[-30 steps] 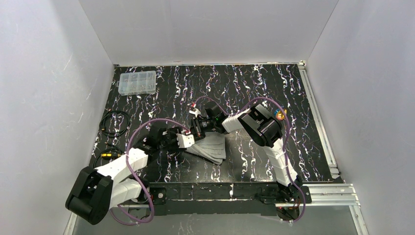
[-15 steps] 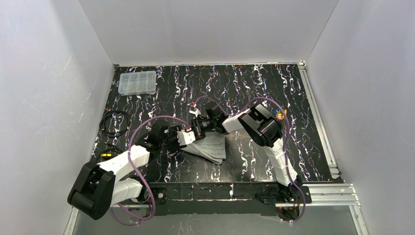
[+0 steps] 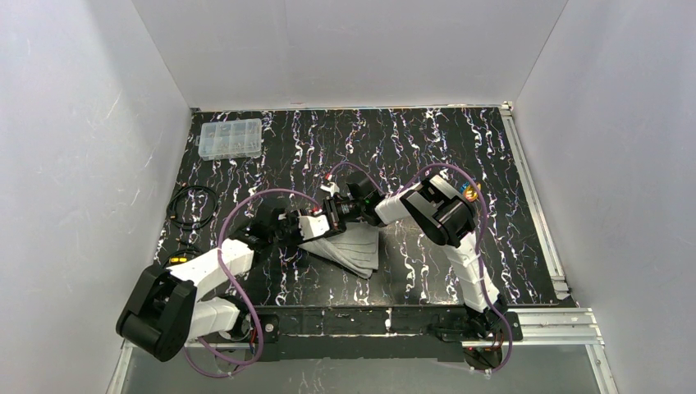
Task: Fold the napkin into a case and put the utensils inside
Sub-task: Stuff the top corner of the smaller-rectangle-folded napkin at the center of the board.
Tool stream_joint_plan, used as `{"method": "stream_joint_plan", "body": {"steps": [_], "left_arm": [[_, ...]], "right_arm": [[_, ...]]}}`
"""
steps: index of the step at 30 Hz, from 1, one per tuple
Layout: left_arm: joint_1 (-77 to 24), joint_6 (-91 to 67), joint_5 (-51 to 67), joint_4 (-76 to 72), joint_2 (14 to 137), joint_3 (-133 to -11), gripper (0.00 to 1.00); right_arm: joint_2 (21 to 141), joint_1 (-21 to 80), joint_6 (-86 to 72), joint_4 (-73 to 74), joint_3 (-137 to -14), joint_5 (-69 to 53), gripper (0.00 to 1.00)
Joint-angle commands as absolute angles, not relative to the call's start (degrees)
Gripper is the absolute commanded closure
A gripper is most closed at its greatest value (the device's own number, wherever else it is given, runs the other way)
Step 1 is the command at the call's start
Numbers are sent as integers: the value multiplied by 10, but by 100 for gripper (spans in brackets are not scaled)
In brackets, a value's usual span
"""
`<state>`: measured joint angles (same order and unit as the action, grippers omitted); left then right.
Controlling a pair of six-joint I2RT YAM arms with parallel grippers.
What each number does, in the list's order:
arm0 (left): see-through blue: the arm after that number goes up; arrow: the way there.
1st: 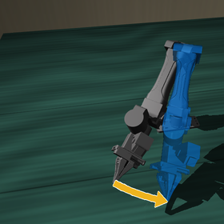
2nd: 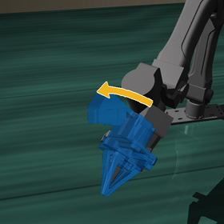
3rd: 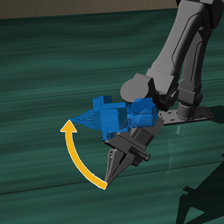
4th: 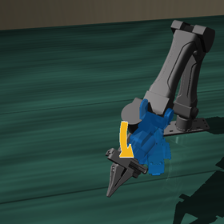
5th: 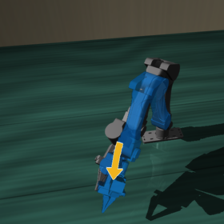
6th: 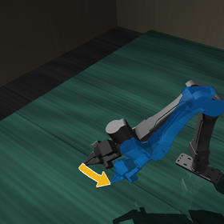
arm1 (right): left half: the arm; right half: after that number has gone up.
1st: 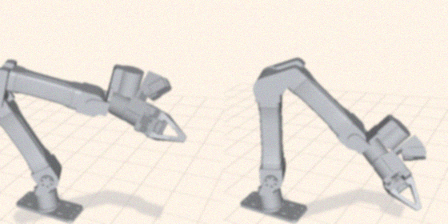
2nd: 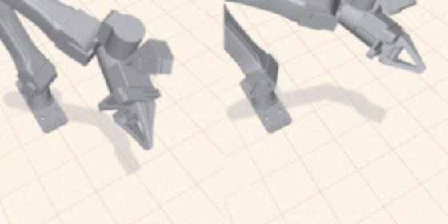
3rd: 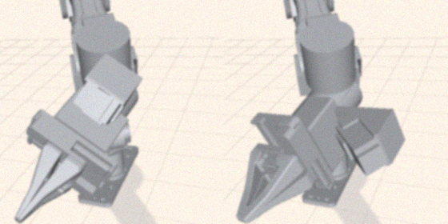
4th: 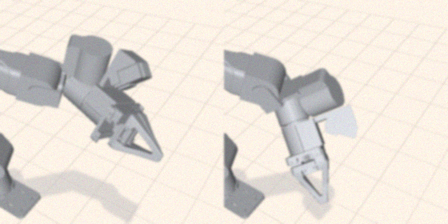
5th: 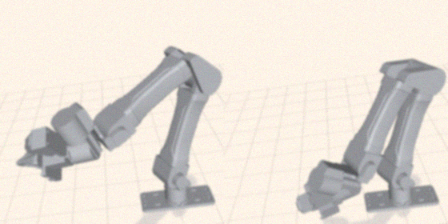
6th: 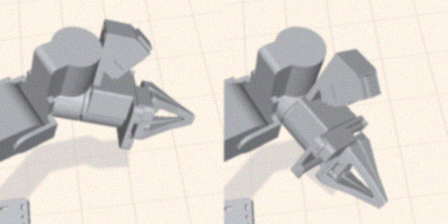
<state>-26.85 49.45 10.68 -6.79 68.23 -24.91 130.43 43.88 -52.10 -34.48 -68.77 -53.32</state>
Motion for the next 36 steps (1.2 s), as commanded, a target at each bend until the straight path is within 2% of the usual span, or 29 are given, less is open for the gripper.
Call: {"method": "stream_joint_plan", "body": {"steps": [1,12,13,16,19,32,36], "left_arm": [[-267,484,81,-55,686,-266,64],[-267,473,91,-59,709,-283,73],[-267,471,91,-63,712,-285,71],[-268,461,92,-65,713,-292,56],[-268,453,93,-65,716,-299,53],[-274,438,100,-86,753,-315,53],[-273,434,102,-89,760,-321,62]], "right_arm": [[1319,435,-509,-294,-657,-521,99],[1318,436,-516,-300,-659,-522,99],[1318,436,-516,-300,-658,-522,99],[1317,436,-517,-300,-658,-522,99],[1319,436,-517,-302,-657,-522,99],[1321,438,-522,-311,-655,-527,99],[1324,439,-527,-321,-652,-530,99]]}}
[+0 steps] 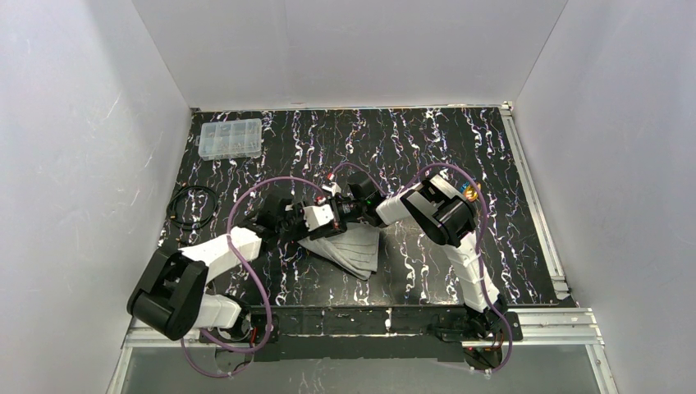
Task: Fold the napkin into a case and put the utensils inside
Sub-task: Stuff the top corner of the smaller-rectangle-folded napkin at the center of the board.
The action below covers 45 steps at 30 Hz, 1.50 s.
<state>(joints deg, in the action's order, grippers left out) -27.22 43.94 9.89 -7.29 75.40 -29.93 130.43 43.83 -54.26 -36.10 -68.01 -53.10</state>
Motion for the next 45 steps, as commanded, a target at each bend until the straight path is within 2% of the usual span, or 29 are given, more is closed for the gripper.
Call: {"method": "stream_joint_plan", "body": {"steps": [1,9,14,16,17,19,20,23,24,29,38,45], "left_arm": [[-274,433,102,-90,762,-322,66],[-274,430,96,-106,772,-312,91],[-273,430,86,-108,772,-316,99],[-273,436,79,-112,772,-313,99],[-273,437,74,-117,773,-314,96],[-273,434,64,-118,773,-318,77],[-273,432,62,-118,771,-321,71],[-273,427,61,-117,770,-324,56],[-273,425,61,-117,770,-324,55],[-273,415,74,-118,775,-325,57],[-273,405,71,-127,783,-329,71],[-273,380,65,-128,781,-335,70]], "right_arm": [[1326,439,-529,-324,-651,-531,99],[1329,439,-535,-332,-648,-534,99],[1329,439,-533,-332,-647,-535,99],[1326,438,-531,-330,-647,-534,99],[1326,439,-531,-330,-647,-533,99],[1327,439,-531,-330,-646,-533,99],[1327,439,-531,-330,-646,-533,99],[1329,439,-532,-331,-645,-534,99],[1329,439,-533,-330,-645,-534,99],[1330,439,-535,-337,-642,-534,99],[1336,439,-542,-348,-640,-538,99],[1336,439,-545,-351,-637,-538,99]]}}
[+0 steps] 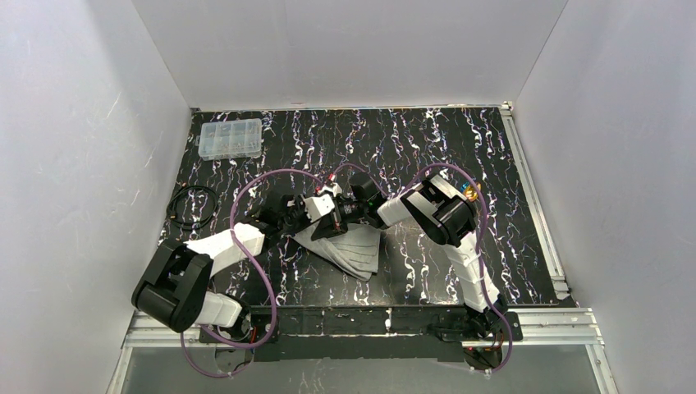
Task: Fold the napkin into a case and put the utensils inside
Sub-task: Stuff the top corner of the smaller-rectangle-folded napkin at the center of the board.
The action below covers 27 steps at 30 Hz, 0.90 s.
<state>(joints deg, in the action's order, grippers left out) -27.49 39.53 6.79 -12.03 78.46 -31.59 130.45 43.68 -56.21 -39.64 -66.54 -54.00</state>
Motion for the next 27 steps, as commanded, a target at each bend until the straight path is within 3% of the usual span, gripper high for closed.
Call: {"method": "stream_joint_plan", "body": {"steps": [1,8,12,27], "left_arm": [[-273,382,65,-128,781,-334,71],[-273,400,103,-112,772,-322,81],[-273,416,121,-107,763,-310,100],[-276,452,153,-98,733,-277,100]], "right_arm": [[1336,439,-545,-352,-636,-538,99],[1331,439,-545,-349,-639,-537,99],[1319,439,-531,-319,-645,-530,99],[1271,425,-495,-223,-695,-513,99]]}}
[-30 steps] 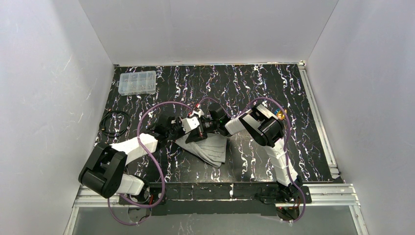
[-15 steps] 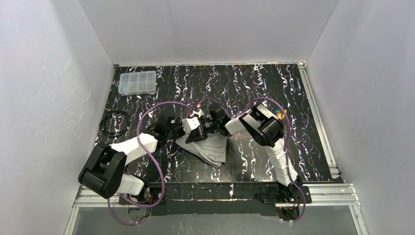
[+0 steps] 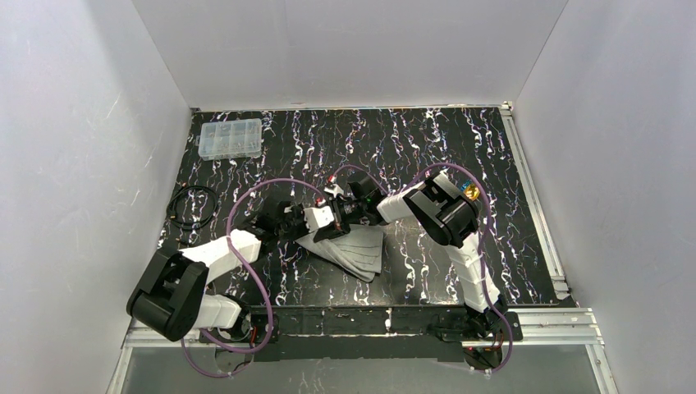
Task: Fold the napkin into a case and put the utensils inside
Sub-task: Stuff the top corner of the smaller-rectangle-folded napkin at the center of the board.
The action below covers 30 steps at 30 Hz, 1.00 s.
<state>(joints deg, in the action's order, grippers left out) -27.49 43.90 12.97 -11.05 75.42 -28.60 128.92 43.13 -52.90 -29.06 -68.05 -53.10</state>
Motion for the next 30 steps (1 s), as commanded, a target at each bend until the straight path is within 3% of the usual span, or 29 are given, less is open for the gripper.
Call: {"method": "stream_joint_plan", "body": {"steps": [1,21,30], "left_arm": [[-276,452,153,-98,732,-276,100],[-291,453,146,-98,727,-270,100],[-291,417,136,-98,723,-288,100]], "right_arm": [[1270,426,-495,-221,-697,-513,99],[1253,426,-483,-158,-777,-505,99],[1301,424,-379,-34,-793,-482,99]]}}
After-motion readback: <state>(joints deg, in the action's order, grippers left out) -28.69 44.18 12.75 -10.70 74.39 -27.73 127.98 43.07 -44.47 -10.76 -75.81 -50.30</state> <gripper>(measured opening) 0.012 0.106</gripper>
